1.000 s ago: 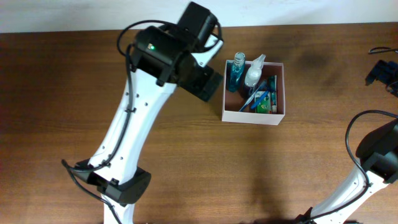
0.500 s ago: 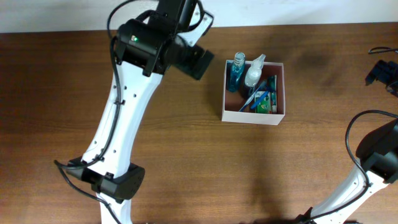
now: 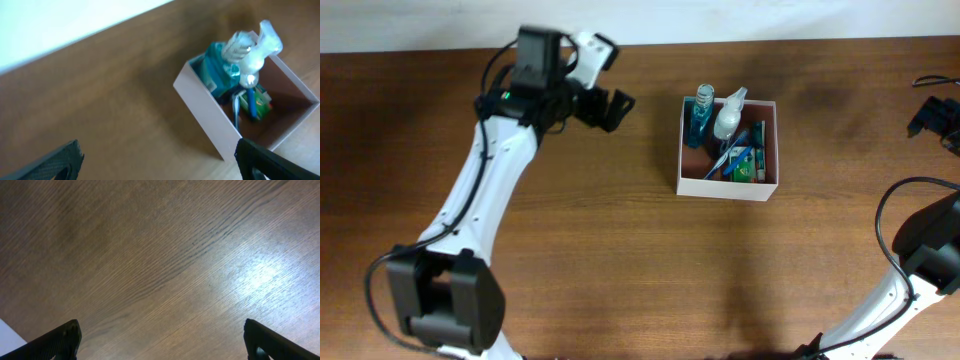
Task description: Pack container
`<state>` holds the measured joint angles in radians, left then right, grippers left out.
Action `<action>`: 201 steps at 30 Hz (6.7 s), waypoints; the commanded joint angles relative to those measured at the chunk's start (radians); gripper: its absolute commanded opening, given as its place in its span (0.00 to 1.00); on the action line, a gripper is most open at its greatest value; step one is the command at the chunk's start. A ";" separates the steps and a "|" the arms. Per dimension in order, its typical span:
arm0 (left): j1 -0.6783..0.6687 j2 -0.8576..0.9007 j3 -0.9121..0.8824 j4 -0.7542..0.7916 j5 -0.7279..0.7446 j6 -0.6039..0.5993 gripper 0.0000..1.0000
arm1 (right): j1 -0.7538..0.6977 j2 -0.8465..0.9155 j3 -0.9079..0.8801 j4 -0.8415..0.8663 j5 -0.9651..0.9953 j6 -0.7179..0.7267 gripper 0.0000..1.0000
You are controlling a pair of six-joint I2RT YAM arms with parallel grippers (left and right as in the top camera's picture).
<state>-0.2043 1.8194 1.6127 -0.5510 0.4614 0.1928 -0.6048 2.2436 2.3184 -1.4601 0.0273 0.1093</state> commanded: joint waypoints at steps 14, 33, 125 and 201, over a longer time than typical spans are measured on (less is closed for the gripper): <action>0.114 -0.730 -0.775 0.431 -0.205 -0.246 1.00 | -0.004 -0.010 -0.007 0.002 0.011 0.008 0.99; 0.114 -1.457 -1.321 0.651 -0.380 -0.364 1.00 | -0.004 -0.010 -0.007 0.002 0.011 0.008 0.99; 0.177 -1.814 -1.604 0.468 -0.461 -0.353 0.99 | -0.004 -0.010 -0.007 0.003 0.011 0.008 0.99; 0.177 -1.814 -1.604 0.468 -0.461 -0.353 0.99 | 0.565 -2.131 -1.798 1.263 -0.084 -0.079 0.99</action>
<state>-0.0319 0.0116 0.0116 -0.0757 0.0067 -0.1619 -0.0563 0.1688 0.6010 -0.2050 -0.0471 0.0429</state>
